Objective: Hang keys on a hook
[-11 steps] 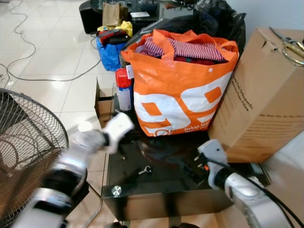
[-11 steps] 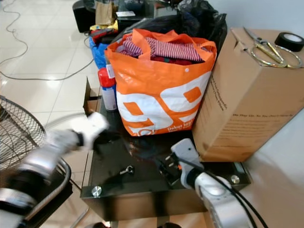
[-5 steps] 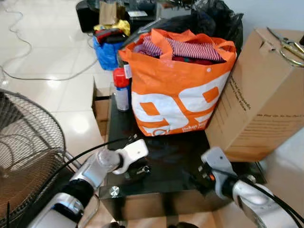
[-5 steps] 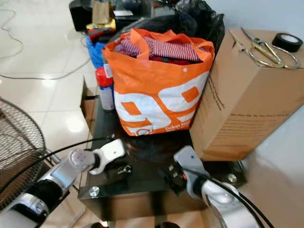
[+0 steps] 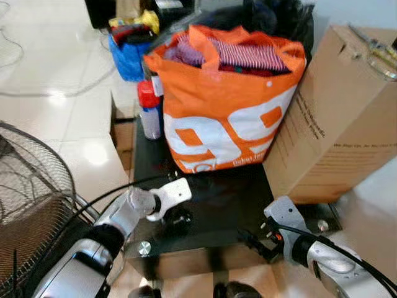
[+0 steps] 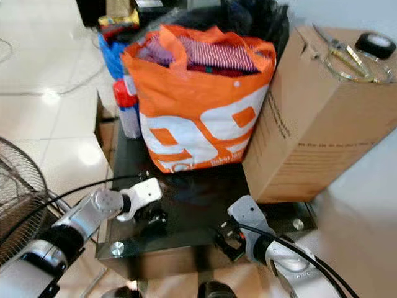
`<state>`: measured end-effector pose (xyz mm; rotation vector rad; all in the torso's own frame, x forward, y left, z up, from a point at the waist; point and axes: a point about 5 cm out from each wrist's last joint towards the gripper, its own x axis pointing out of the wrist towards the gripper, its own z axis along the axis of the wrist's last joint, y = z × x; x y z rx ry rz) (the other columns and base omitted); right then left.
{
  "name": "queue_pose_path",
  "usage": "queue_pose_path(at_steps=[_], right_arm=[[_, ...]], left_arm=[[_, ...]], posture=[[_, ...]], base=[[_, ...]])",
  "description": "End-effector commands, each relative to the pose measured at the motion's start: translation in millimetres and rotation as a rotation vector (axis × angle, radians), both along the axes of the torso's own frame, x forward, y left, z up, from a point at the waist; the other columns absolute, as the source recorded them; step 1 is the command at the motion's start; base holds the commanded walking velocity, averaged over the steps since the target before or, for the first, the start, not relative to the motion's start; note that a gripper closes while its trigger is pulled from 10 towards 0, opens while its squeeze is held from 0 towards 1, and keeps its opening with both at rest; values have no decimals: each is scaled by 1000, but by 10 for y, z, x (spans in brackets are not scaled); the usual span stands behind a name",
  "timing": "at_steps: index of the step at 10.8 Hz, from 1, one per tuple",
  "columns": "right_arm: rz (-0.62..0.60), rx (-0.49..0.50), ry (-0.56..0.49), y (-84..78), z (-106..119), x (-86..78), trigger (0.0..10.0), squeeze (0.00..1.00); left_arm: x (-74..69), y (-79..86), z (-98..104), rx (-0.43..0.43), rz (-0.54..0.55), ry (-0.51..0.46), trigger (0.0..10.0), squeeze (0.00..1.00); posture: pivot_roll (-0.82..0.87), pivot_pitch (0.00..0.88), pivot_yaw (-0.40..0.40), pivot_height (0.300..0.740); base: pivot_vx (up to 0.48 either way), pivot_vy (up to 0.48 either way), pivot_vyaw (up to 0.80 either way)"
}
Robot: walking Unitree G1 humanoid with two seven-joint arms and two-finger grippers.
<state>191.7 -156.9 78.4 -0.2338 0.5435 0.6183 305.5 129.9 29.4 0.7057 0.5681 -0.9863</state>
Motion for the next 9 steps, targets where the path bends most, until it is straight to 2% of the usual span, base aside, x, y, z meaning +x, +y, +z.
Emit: queue_pose_path(at_steps=[1,3,4,5,7,9], right_arm=[[-4,-2,3,-10,27,-19,10000,0],[-8,1,9,-7,43,-28,10000,0],[-11,7,7,6,54,-16,10000,0],[-12,8,7,9,54,-3,10000,0],[-5,18,17,25,53,-9,10000,0],[70,31,46,41,81,-76,10000,0]], left_arm=[[9,-31,-3,-3,-4,7,10000,1000],[56,-69,86,-151,32,75,10000,1000],[71,-34,138,-217,36,103,10000,1000],[68,11,157,-224,18,134,10000,1000],[52,136,154,-163,-12,193,10000,1000],[17,107,161,-187,-63,246,10000,1000]], posture=[[-221,177,-46,740],[-224,182,-56,740],[-221,182,-54,740],[-216,184,-53,740],[-210,186,-46,740],[-211,191,-40,740]], base=[[0,0,0],[0,0,0],[0,0,0],[0,0,0],[0,0,0],[0,0,0]])
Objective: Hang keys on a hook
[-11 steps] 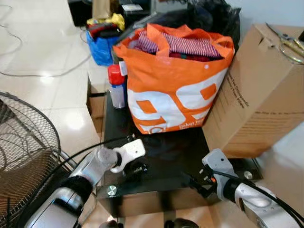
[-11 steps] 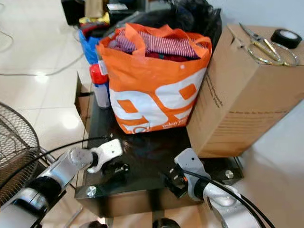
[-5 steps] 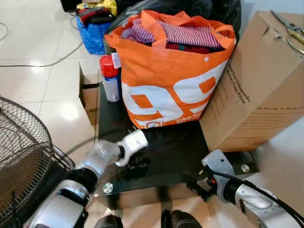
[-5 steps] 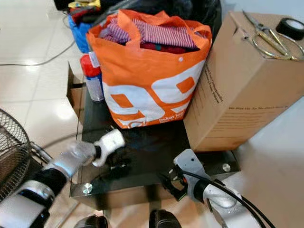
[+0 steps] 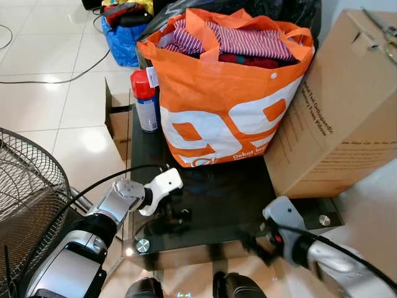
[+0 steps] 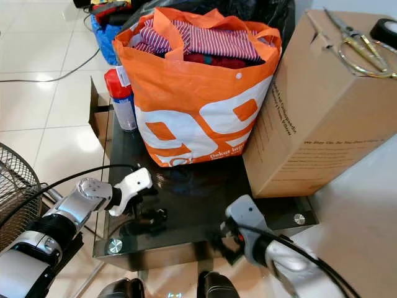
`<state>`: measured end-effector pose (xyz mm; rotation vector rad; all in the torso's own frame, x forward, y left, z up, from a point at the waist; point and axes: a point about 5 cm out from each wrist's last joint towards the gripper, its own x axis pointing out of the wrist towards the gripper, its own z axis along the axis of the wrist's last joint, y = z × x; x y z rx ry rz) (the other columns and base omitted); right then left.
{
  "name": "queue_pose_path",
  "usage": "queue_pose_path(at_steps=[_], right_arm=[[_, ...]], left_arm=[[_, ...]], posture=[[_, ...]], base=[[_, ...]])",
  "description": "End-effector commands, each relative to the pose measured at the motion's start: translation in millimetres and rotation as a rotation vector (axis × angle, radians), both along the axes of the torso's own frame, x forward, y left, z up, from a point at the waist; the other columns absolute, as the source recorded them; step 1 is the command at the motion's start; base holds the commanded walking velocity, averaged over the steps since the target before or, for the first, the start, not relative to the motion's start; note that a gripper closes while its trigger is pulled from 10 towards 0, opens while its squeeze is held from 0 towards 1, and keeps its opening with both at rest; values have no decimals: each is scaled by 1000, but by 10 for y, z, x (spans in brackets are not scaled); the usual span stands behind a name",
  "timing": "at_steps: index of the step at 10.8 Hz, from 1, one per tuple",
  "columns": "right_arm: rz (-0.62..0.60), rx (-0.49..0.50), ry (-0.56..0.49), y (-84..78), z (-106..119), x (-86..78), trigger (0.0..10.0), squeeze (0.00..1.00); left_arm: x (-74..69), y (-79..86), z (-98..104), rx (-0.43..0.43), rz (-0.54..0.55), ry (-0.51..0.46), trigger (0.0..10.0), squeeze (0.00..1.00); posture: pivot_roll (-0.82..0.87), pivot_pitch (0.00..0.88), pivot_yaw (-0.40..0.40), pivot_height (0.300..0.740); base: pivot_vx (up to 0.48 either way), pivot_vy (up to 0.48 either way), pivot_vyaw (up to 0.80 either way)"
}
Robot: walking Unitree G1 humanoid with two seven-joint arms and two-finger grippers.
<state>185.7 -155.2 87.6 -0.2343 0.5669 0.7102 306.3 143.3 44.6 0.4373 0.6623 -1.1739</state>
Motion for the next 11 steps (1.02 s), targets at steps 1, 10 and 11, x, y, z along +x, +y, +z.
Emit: queue_pose_path(at_steps=[1,10,11], right_arm=[[34,-1,31,7,-5,-65,10000,0],[83,-45,73,23,-52,-123,10000,0],[80,-56,70,17,-61,-121,10000,0]], left_arm=[[-13,-74,11,-8,-43,18,10000,1000],[-35,25,-106,206,-114,-17,10000,0],[-14,39,-107,226,-99,-52,6078,0]], posture=[[-216,193,-39,740],[-223,201,-29,740],[-222,201,-28,740]], base=[[0,0,0],[0,0,0],[0,0,0]])
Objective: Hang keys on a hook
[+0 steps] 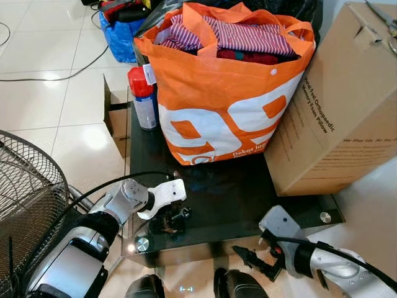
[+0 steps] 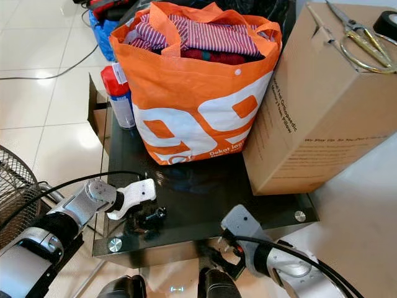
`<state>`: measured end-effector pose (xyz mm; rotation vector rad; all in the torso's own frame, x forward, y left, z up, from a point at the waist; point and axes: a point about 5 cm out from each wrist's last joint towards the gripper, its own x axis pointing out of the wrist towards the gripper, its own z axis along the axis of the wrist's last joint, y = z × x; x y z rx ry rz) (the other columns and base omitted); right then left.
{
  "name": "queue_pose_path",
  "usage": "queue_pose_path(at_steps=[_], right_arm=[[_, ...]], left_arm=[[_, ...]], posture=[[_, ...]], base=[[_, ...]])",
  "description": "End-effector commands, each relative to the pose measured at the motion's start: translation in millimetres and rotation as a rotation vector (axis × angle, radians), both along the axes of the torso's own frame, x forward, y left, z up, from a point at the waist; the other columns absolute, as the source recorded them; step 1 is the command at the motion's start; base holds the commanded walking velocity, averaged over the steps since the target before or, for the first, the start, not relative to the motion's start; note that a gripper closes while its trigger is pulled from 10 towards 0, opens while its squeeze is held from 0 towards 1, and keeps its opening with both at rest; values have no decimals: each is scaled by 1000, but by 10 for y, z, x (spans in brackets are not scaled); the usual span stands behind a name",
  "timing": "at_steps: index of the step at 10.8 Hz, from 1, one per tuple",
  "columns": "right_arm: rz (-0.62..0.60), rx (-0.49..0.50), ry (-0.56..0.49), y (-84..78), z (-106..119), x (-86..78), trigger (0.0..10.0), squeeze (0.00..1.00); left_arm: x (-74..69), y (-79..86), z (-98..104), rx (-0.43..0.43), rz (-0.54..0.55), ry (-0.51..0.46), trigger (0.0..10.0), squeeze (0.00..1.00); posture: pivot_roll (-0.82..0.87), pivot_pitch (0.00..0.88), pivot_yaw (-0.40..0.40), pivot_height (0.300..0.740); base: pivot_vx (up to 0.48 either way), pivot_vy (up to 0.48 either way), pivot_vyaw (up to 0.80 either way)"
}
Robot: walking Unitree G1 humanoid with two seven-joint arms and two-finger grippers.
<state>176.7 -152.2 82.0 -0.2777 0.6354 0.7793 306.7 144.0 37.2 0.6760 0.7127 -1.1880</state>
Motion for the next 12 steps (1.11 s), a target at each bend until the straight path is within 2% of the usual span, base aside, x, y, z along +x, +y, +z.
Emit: queue_pose_path(at_steps=[1,2,4,12], right_arm=[[6,-7,8,-1,-4,-29,10000,0],[7,-7,8,8,-4,-32,10000,0],[8,-5,10,17,-5,-41,10000,0],[23,-21,8,11,-14,-54,10000,0]], left_arm=[[-15,13,-42,21,10,-1,902,0],[-19,18,-61,46,5,-12,0,0],[-1,43,-75,74,29,-33,0,0],[-26,22,-140,94,32,-14,0,0]], posture=[[-220,201,-26,740],[-220,203,-24,740],[-220,204,-22,740],[-224,207,-22,740]], base=[[0,0,0],[0,0,0],[0,0,0],[0,0,0]])
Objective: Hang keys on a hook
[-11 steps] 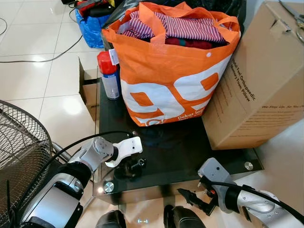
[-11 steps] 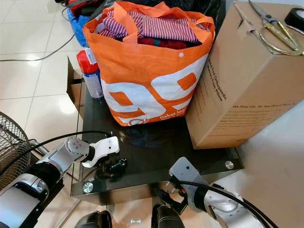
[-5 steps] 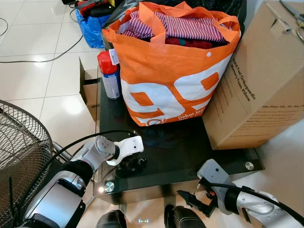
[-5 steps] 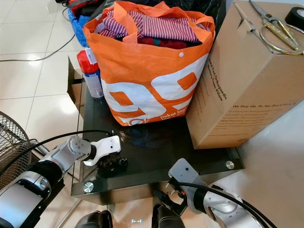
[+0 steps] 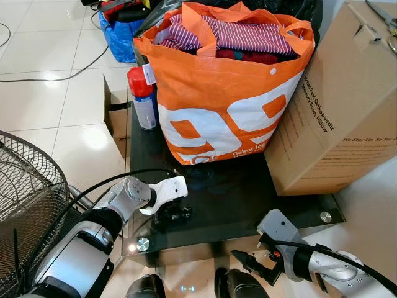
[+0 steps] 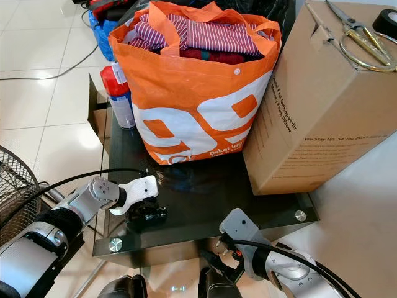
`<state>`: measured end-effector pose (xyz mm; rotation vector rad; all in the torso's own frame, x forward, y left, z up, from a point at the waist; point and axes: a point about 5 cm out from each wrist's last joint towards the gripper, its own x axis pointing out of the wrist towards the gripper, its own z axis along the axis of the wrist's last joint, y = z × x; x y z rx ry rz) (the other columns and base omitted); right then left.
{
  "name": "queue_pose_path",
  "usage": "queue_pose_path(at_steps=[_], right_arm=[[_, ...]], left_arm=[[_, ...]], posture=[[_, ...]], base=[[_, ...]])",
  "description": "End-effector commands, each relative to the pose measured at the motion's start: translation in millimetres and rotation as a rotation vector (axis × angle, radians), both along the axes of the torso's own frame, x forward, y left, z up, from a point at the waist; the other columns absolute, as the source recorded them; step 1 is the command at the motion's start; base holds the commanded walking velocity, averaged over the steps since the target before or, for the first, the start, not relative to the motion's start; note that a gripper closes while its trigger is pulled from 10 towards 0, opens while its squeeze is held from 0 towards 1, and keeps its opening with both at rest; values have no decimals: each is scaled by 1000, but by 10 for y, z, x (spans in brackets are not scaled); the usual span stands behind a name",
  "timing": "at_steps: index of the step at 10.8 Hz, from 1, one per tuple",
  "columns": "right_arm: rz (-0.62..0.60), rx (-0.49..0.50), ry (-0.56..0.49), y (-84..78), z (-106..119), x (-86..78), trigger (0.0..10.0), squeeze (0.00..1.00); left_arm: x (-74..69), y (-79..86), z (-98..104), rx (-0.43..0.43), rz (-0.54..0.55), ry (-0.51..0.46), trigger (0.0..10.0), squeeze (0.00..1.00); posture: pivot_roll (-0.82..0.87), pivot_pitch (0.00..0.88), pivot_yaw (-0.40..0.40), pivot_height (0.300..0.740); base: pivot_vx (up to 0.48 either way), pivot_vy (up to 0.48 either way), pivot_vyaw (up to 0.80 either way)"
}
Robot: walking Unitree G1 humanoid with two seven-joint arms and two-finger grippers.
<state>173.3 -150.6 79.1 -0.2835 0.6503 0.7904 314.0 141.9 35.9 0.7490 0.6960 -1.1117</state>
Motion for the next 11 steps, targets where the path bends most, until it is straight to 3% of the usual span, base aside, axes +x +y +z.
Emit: queue_pose_path(at_steps=[1,6,7,8,11], right_arm=[[11,-14,-7,-6,15,-19,10000,0],[10,-13,-10,3,11,-23,10000,0],[8,-12,-11,9,8,-28,10000,0],[7,-11,-11,17,8,-36,10000,0],[3,-7,-13,28,-5,-26,10000,0]], left_arm=[[-100,39,-129,37,1,60,0,0],[-59,42,-70,47,-36,10,0,0],[-13,42,-4,34,-37,-21,6039,0],[3,33,35,14,-38,-23,10000,1000],[-1,-77,93,-45,-68,13,10000,1000]], posture=[[-226,204,-21,740],[-225,192,-16,740],[-224,188,-11,740],[-222,184,-8,740],[-221,181,-4,740]], base=[[0,0,0],[0,0,0],[0,0,0],[0,0,0],[0,0,0]])
